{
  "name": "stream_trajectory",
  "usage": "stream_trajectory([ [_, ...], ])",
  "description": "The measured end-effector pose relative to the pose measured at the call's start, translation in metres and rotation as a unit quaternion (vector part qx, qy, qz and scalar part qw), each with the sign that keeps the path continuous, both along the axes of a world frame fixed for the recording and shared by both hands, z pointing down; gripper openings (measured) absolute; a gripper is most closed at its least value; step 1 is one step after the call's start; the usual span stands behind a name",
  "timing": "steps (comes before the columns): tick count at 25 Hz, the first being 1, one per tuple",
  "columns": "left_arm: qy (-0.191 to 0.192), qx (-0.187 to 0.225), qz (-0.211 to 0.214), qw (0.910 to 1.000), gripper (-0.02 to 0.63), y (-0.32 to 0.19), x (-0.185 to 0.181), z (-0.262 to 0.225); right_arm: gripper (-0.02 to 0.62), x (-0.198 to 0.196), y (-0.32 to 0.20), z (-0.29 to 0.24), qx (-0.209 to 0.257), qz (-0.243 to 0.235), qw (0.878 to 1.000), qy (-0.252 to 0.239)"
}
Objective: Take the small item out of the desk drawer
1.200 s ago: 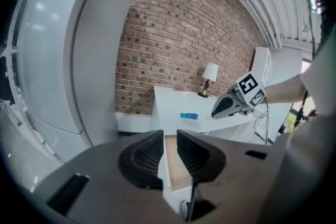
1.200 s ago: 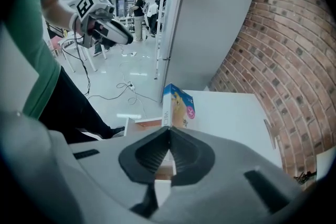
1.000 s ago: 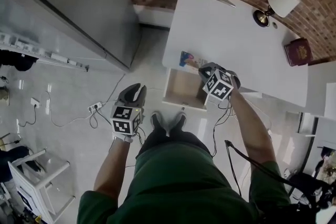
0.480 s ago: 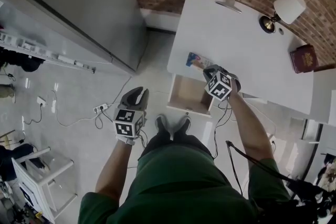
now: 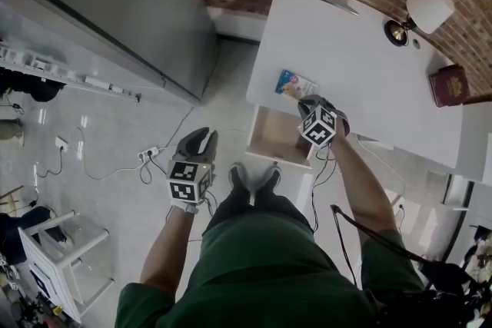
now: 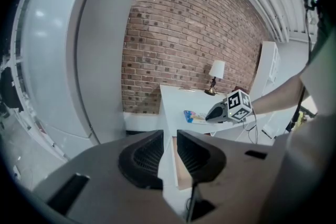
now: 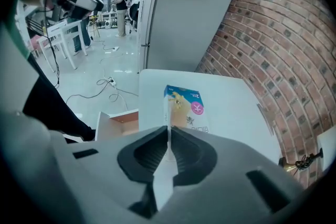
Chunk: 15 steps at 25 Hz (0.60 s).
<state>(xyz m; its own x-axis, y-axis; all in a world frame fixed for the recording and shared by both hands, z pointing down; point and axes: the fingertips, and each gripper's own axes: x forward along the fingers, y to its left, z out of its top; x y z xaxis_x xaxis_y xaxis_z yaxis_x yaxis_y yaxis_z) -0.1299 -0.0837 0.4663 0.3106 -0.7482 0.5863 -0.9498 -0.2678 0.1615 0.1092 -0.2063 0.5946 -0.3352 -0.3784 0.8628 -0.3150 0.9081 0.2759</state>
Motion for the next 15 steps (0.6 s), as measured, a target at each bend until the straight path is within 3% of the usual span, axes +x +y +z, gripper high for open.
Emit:
stream_trajectory([
  [9,0.012,-0.009,0.010,0.9998,0.072,0.001,0.002,0.002,0.065,-0.001,0.001,-0.017,0.005,0.050,0.997,-0.052],
  [15,0.016,0.020,0.016,0.9995,0.072,-0.013,0.005,-0.012,0.055,0.006,-0.006,-0.067,0.045,0.104,0.987,-0.113],
])
